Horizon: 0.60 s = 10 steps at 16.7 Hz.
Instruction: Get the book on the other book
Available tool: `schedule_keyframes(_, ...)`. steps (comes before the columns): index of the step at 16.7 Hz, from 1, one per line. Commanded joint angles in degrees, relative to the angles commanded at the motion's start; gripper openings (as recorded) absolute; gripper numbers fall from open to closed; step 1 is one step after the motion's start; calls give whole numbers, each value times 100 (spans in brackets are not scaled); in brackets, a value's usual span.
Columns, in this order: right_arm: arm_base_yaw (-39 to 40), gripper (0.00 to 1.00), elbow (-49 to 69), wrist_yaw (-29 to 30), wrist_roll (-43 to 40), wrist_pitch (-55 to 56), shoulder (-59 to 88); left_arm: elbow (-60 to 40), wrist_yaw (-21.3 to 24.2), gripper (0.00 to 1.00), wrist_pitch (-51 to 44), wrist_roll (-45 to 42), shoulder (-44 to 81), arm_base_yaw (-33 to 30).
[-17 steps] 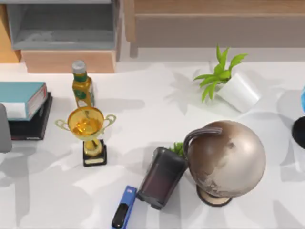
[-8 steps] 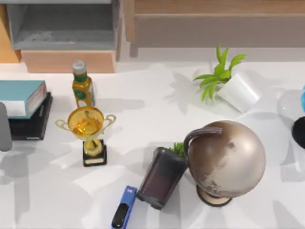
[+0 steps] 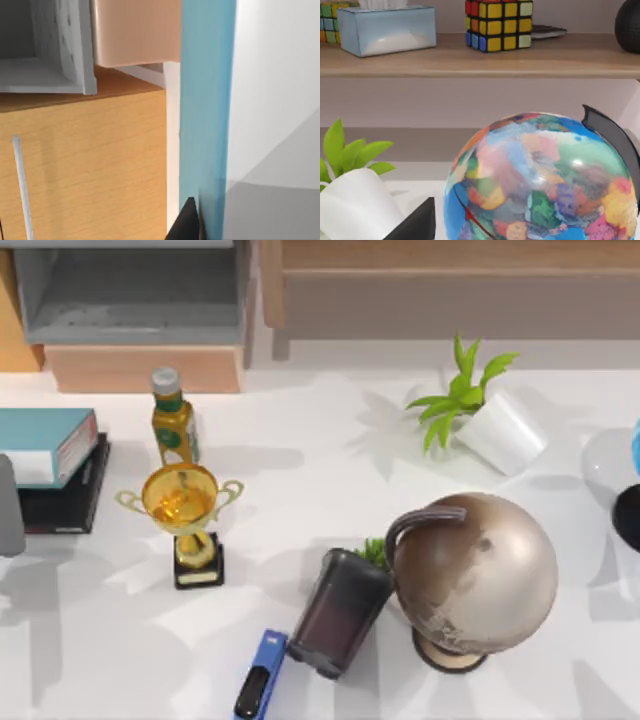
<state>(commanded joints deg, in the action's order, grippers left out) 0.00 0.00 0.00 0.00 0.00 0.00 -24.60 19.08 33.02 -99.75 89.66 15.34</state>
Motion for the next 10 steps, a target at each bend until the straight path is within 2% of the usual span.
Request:
schedule_keyframes(7,0,100,0,0,0,0,0,0,0,98,0,0,0,0)
schedule_keyframes(10,0,100,0,0,0,0,0,0,0,100,0,0,0,0)
